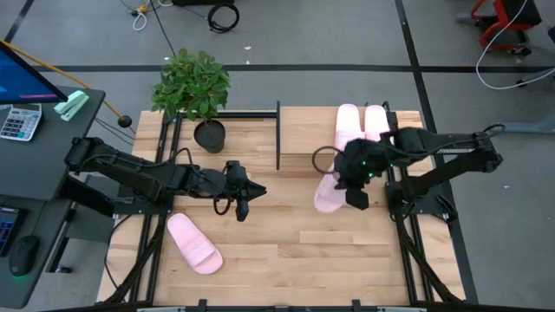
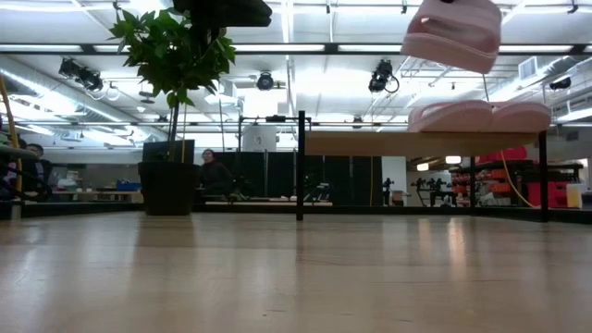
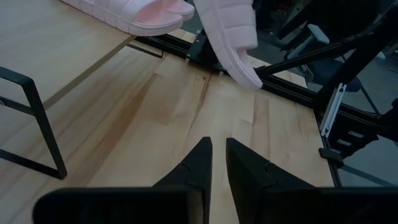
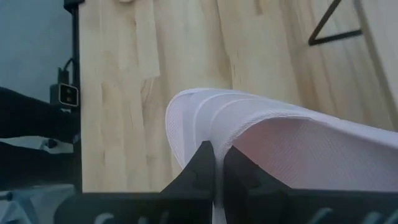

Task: Pick and place slides into the shelf
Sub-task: Put the right pink slide on the shelf

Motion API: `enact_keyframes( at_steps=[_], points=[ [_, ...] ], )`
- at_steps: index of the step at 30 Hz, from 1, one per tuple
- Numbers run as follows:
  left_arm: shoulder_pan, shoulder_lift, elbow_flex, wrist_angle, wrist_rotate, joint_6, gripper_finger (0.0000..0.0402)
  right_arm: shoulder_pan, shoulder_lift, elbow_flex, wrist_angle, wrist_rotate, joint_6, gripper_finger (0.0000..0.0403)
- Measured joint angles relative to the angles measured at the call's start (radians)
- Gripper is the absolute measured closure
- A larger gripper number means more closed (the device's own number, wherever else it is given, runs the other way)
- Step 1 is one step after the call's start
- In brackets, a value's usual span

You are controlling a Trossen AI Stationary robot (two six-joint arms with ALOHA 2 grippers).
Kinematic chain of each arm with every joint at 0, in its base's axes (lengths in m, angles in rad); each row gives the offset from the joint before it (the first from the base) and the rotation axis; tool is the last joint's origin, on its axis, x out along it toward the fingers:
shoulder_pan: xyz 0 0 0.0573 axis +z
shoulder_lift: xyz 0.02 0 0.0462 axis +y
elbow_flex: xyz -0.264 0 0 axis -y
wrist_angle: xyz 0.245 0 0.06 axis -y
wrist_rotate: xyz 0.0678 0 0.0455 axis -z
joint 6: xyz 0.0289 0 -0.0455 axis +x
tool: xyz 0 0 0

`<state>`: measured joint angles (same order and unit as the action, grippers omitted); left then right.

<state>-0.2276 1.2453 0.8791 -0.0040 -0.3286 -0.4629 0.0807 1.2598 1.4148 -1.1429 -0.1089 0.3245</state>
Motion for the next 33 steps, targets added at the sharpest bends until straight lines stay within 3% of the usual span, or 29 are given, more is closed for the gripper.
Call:
enact_keyframes(
  at_steps=[7, 19, 26, 33],
  points=[
    [0.000, 0.000, 0.000, 0.000, 0.000, -0.010, 0.0344, -0.086, 0.000, 0.044, 0.024, -0.039, -0.071, 0.0393],
    [0.084, 0.000, 0.000, 0.163, -0.004, -0.257, 0.0317, -0.187, 0.000, 0.068, 0.282, -0.021, -0.129, 0.0393],
    [0.119, -0.001, 0.000, 0.280, -0.004, -0.314, 0.0279, -0.199, 0.005, 0.068, 0.313, 0.057, -0.166, 0.0393],
    [0.138, 0.011, 0.001, 0.322, -0.016, -0.313, 0.0226, -0.205, 0.013, 0.068, 0.373, 0.070, -0.185, 0.0393]
  ],
)
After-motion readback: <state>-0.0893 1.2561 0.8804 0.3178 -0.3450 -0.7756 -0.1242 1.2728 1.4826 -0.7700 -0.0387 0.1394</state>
